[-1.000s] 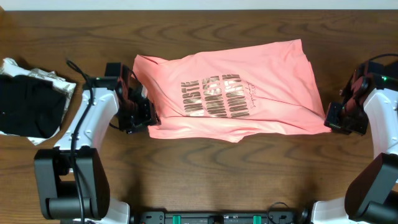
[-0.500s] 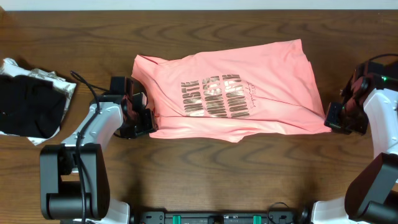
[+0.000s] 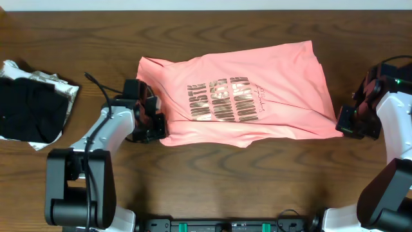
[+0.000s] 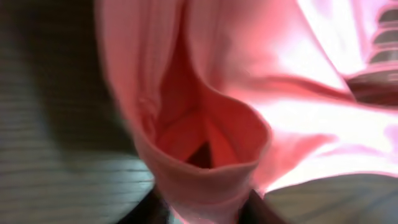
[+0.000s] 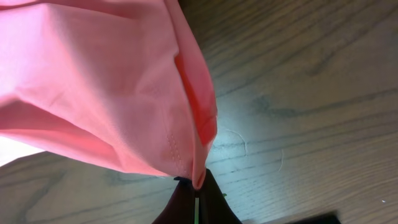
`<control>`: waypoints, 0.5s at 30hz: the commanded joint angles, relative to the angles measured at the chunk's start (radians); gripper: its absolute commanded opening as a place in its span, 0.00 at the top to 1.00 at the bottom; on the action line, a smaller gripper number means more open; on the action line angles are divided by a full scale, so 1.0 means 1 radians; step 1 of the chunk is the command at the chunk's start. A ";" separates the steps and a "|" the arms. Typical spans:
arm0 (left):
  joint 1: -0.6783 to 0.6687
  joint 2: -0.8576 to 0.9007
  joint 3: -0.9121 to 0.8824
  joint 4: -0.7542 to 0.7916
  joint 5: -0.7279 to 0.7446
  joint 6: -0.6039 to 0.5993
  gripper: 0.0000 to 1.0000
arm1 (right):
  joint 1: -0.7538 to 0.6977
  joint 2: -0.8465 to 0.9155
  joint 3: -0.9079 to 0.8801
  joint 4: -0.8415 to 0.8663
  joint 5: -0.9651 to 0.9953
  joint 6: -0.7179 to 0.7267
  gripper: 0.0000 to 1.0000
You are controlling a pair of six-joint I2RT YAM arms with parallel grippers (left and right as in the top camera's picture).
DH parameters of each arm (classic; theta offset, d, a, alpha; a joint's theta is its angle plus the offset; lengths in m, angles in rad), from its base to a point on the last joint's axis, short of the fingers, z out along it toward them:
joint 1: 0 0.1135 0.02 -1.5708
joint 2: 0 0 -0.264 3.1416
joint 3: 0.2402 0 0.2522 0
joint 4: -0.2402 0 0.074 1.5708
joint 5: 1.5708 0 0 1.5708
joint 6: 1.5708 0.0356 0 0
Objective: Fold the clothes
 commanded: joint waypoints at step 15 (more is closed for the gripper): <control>0.090 -0.066 -0.013 -0.123 -0.040 -0.001 0.94 | -0.014 -0.008 -0.002 0.000 0.014 0.027 0.99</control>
